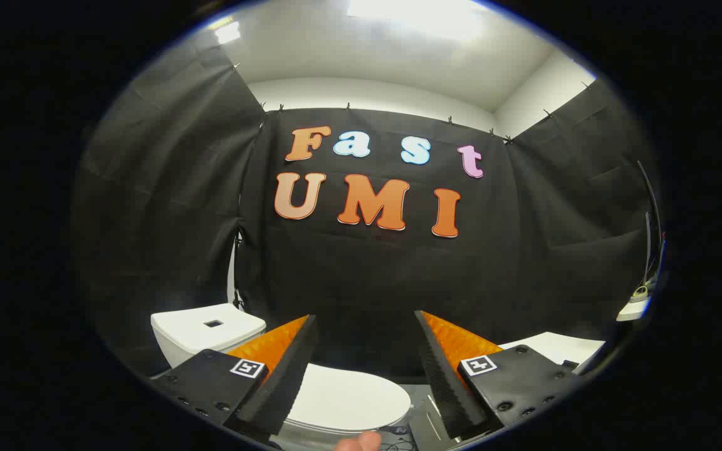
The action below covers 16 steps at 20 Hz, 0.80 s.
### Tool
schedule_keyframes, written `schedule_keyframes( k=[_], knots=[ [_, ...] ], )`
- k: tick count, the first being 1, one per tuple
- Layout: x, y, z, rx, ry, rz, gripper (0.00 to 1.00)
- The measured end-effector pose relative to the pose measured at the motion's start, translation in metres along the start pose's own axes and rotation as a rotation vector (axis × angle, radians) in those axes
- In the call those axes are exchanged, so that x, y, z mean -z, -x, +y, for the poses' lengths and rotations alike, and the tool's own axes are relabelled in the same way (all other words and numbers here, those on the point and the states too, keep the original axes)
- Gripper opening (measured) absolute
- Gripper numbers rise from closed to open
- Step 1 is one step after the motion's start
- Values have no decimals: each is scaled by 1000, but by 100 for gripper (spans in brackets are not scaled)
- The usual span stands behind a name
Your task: Open the toilet lid.
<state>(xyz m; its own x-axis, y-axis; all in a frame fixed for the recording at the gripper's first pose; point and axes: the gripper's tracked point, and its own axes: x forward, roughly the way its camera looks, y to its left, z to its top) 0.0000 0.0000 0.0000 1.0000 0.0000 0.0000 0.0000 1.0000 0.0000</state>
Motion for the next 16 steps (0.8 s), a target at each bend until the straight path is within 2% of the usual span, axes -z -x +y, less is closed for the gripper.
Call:
schedule_keyframes(
  k=[16],
  knots=[
    [0,0,0,0,-4,3,98]
  ],
)
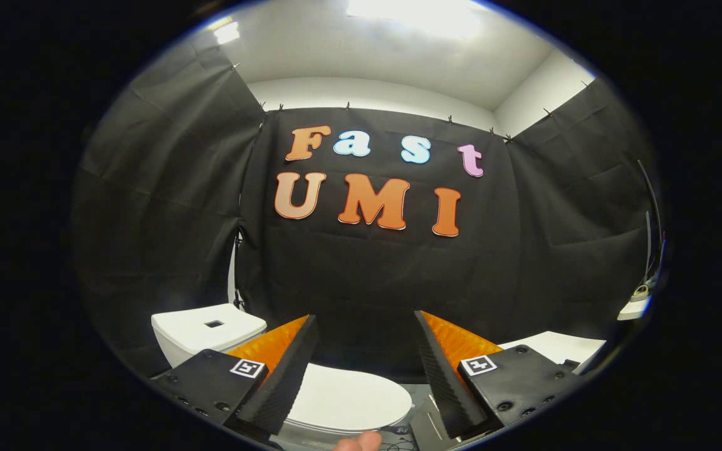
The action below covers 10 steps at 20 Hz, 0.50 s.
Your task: Open the toilet lid.
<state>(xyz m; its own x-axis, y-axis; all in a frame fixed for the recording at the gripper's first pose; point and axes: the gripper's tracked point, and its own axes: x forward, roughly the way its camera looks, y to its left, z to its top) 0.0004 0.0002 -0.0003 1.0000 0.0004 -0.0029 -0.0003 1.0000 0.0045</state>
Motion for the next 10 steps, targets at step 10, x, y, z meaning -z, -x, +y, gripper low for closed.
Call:
schedule_keyframes(
  k=[10],
  knots=[
    [-1,1,0,2,-1,1,98]
  ],
)
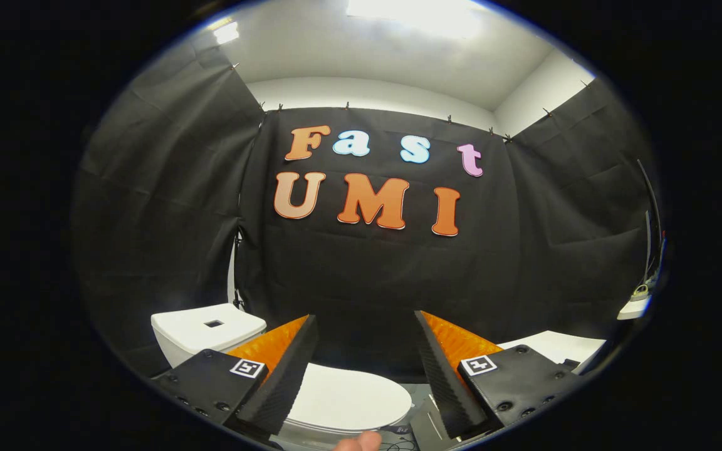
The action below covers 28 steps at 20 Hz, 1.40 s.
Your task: Open the toilet lid.
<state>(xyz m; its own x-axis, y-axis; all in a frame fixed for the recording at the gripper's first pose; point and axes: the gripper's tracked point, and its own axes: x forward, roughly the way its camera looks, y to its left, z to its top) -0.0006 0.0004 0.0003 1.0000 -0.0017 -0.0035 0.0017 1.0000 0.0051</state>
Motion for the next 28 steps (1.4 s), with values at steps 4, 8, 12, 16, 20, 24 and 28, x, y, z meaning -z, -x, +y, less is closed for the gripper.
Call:
schedule_keyframes(
  k=[4,8,12,16,20,24,28],
  knots=[
    [-1,0,0,0,-1,-1,98],
    [0,1,0,-2,0,-2,98],
    [1,1,2,-5,-5,1,98],
    [3,-2,10,-30,-44,-1,98],
    [2,-7,24,-81,-95,-47,98],
    [22,-19,23,-76,-183,-26,98],
    [94,-42,-7,36,-314,119,98]
  ],
)
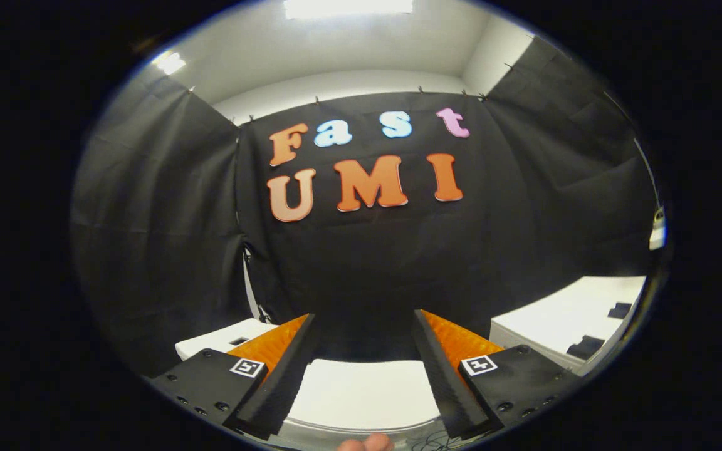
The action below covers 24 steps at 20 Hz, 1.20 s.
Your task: Open the toilet lid.
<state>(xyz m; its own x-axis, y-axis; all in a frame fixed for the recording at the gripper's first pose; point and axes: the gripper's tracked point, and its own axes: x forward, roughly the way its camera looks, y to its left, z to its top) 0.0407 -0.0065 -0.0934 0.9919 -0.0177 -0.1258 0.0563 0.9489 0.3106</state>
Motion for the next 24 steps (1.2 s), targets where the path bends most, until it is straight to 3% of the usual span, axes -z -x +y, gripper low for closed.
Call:
schedule_keyframes(
  k=[3,8,12,17,19,24],
  knots=[
    [49,-7,-51,102,-140,79,99],
    [115,-5,-139,263,-432,85,99],
    [189,-6,-190,375,-546,162,98],
    [257,6,-222,422,-730,191,98],
    [289,9,-238,461,-750,225,98],
    [326,-5,-253,439,-818,267,97]
  ],
)
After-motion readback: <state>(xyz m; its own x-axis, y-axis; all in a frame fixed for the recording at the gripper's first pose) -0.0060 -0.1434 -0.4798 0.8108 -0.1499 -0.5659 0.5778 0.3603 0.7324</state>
